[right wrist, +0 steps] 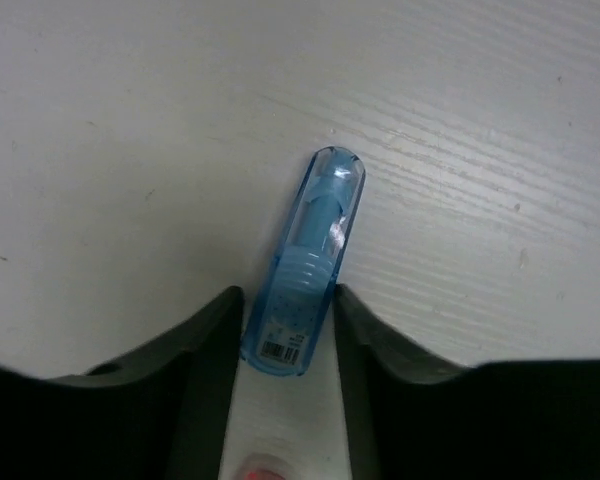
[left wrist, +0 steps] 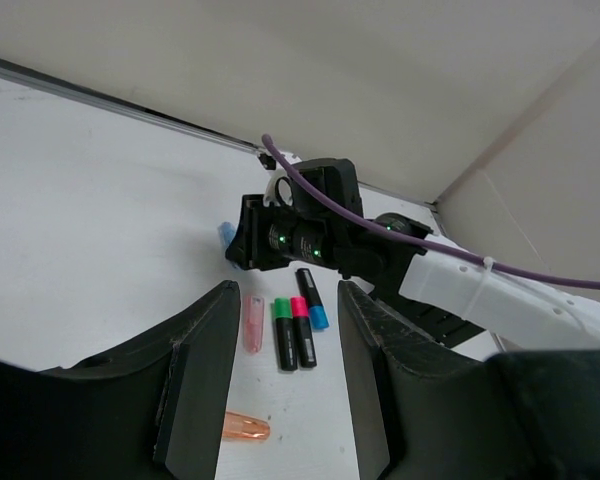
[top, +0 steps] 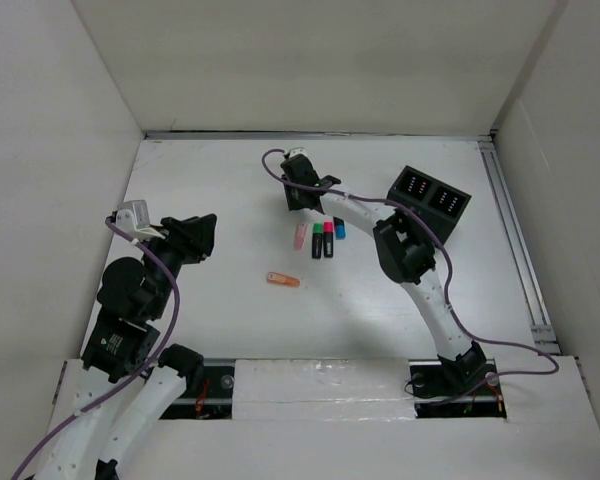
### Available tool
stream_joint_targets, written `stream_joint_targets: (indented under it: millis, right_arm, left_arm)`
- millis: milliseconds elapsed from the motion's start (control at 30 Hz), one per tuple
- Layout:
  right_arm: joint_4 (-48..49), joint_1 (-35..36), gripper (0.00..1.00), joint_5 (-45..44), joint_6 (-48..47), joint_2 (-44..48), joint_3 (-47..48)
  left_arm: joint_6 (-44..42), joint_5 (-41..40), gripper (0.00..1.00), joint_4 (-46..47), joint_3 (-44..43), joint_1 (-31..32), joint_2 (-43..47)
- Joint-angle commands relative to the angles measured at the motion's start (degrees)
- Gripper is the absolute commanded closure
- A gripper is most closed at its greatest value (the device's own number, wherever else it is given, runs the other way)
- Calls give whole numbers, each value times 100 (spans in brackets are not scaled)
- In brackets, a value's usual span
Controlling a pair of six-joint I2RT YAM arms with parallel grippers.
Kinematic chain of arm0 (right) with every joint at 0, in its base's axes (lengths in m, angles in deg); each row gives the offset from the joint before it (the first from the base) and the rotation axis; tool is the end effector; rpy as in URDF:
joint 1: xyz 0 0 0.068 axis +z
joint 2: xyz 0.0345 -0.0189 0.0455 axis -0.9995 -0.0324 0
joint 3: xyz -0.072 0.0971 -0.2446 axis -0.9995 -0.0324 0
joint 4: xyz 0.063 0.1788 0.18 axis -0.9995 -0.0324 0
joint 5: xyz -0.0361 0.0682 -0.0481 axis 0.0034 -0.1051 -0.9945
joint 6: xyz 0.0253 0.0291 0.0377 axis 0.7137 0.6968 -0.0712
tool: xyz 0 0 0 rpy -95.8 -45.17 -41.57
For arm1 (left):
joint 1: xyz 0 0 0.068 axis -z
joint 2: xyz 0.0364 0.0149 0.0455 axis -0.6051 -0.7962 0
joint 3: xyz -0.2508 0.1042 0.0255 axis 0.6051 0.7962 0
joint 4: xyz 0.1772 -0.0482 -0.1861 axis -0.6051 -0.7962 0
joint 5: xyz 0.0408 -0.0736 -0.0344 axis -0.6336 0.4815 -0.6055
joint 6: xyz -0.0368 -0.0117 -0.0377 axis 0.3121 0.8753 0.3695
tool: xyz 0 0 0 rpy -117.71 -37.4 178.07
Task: Organize the desk
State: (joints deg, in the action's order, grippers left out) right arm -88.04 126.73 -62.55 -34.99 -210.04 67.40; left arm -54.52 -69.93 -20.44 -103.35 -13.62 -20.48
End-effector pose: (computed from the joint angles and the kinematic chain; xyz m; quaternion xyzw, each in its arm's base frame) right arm 0.4399 0.3390 0.1635 -0.1439 0.9047 0.0607 0.3965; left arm 0.0902 -0.0343 0.3935 -0.0693 0.6417 -0.2872 0.7078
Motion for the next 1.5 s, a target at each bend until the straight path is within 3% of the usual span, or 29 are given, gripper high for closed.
stream_joint_targets:
  millis: [0, 67, 100, 133, 200, 367, 533, 700, 967, 1267, 1467]
  right_arm:
    - [-200, -18, 68, 48, 96, 29, 83]
    - [-148, -18, 81, 31, 114, 81, -102]
    - [-130, -18, 96, -57, 245, 117, -198]
    - [97, -18, 100, -31, 272, 308, -469]
    - [510, -18, 100, 248, 351, 677, -874]
    - [2161, -247, 100, 584, 457, 2721, -2297]
    - [2586, -834, 100, -206, 448, 4360, -3765]
    - [2815, -1722, 100, -330, 667, 5687, -5128]
    - [2736, -2443, 100, -304, 800, 6357, -6157]
    - [2630, -2769, 100, -5, 835, 5936, -6132]
    - [2630, -2769, 89, 39, 808, 5566, -5869]
  left_arm:
    - [-112, 56, 60, 298, 29, -24, 36]
    - [-121, 48, 60, 298, 37, -24, 44]
    - [-121, 39, 60, 307, 46, -24, 53]
    - [-130, 39, 60, 324, 46, -24, 45]
    - [-130, 56, 60, 316, 64, -24, 27]
    - [-130, 91, 60, 315, 73, -24, -70]
    - [-130, 302, 59, 351, 108, -24, -193]
    - [-121, 487, 59, 438, 108, -24, -263]
    - [-147, 566, 59, 632, 117, -24, -324]
    - [-138, 549, 59, 579, 160, -24, -351]
    - [-147, 522, 59, 571, 161, -24, -342]
